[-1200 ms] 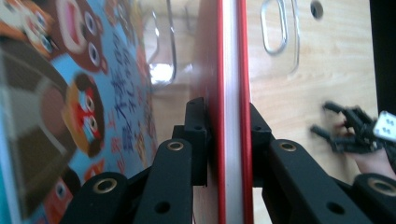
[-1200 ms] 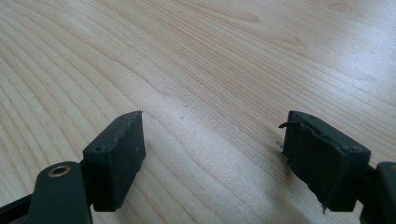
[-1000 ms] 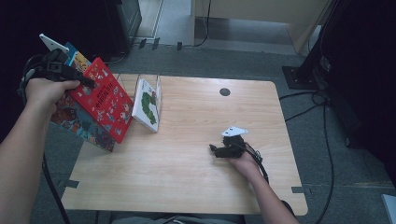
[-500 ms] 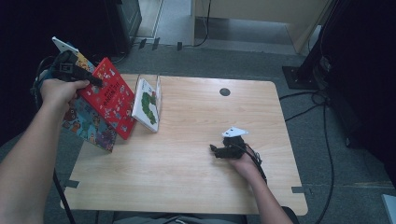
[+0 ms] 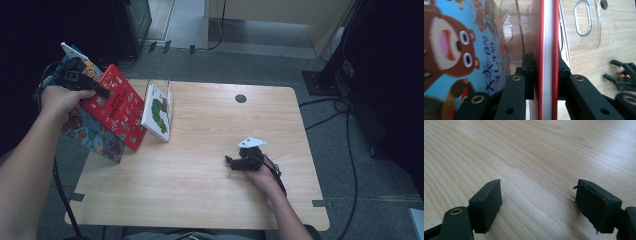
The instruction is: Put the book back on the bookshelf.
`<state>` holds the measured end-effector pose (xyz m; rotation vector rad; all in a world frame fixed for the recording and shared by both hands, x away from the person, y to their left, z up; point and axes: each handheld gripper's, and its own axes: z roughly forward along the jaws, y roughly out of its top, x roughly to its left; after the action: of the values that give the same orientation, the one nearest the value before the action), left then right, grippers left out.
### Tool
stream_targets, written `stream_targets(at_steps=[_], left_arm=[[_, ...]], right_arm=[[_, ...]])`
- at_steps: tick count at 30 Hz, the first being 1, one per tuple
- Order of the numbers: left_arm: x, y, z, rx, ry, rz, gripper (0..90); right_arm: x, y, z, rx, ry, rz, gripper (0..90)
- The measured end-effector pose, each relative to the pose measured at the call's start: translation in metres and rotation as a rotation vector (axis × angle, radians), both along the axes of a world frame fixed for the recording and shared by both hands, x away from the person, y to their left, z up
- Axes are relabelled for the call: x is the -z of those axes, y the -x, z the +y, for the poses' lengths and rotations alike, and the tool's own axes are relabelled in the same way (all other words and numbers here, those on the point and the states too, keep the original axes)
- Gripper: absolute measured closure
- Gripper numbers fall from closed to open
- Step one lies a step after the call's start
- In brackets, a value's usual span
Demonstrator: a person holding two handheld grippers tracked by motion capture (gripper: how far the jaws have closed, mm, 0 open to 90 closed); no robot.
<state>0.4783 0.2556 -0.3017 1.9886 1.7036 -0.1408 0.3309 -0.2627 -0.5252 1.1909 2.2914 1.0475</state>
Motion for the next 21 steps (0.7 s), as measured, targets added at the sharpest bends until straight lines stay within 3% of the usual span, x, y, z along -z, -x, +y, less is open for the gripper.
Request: stream_targets(at_steps=[8, 12, 20, 21], left_arm=[[0.0097, -0.0065, -0.0044, 0.036, -0.006, 0.065, 77.0], [0.0094, -0.0055, -0.0034, 0.018, -0.032, 0.081, 79.5], [0.0059, -0.0068, -0.0007, -0.027, -0.006, 0.074, 80.3], [0.0037, -0.0073, 0.0012, -0.042, 0.011, 0.064, 80.4]], right_arm=[[0.0001, -0.0004, -0.0001, -0.005, 0.0, -0.001, 20.7], [0.0, -0.0003, 0.0, -0.005, 0.0, -0.002, 20.8], [0.0001, -0.0008, 0.0002, -0.006, 0.0, -0.002, 20.8], [0.0001, -0.0009, 0.0004, -0.005, 0.0, -0.002, 20.8]])
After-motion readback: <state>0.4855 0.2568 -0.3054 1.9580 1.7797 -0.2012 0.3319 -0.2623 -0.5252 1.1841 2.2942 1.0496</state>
